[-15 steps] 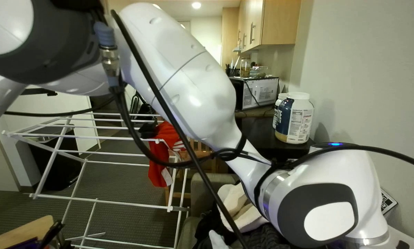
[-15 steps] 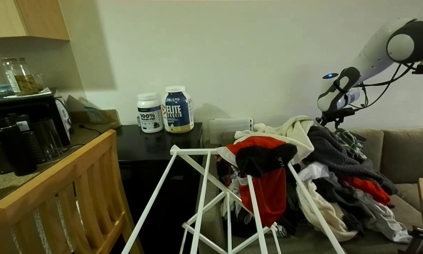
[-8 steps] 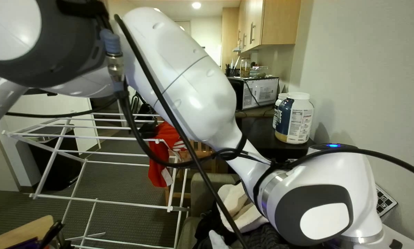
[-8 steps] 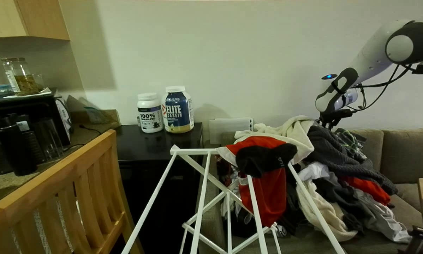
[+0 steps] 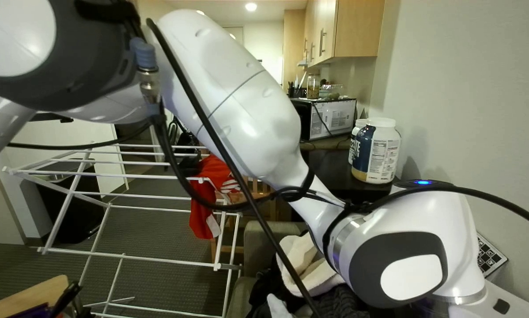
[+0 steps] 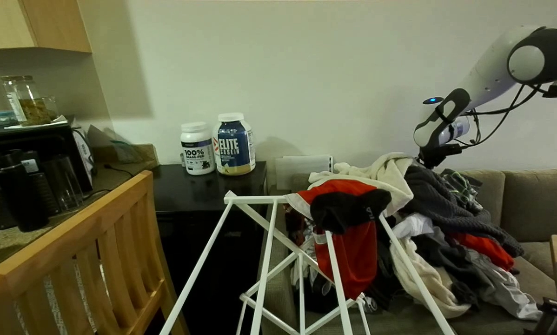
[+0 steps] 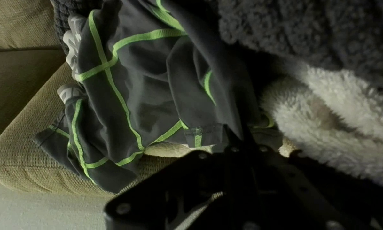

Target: Pick up the cycling shorts and put them on the white stand

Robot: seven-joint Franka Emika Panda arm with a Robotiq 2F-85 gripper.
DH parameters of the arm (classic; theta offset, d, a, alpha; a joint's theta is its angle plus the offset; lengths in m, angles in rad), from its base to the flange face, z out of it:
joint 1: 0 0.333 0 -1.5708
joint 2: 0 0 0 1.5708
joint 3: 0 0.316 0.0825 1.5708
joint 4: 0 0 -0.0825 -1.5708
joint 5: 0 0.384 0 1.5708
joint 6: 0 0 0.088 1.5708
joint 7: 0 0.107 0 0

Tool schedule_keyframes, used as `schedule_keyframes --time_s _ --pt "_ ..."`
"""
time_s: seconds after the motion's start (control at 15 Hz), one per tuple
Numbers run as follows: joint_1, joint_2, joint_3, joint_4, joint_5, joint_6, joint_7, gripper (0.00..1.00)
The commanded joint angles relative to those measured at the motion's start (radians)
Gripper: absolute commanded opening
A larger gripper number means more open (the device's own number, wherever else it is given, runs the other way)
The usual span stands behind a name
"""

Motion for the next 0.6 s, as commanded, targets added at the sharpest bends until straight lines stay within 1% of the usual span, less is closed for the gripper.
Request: schedule_keyframes --time_s 0.0,0.27,0.4,0.53 --pt "0.049 -0.066 -0.033 -0.037 0.005 0.006 -0.014 0.01" --pt "0.123 -0.170 -0.064 -0.075 -0.023 -0.019 -0.010 0.01" --pt "0.162 -0.240 -0.063 -0.099 -0.040 -0.033 -0.016 0.01" --pt "0.184 -0.308 -0.043 -0.112 -0.043 -0.062 -0.030 0.01"
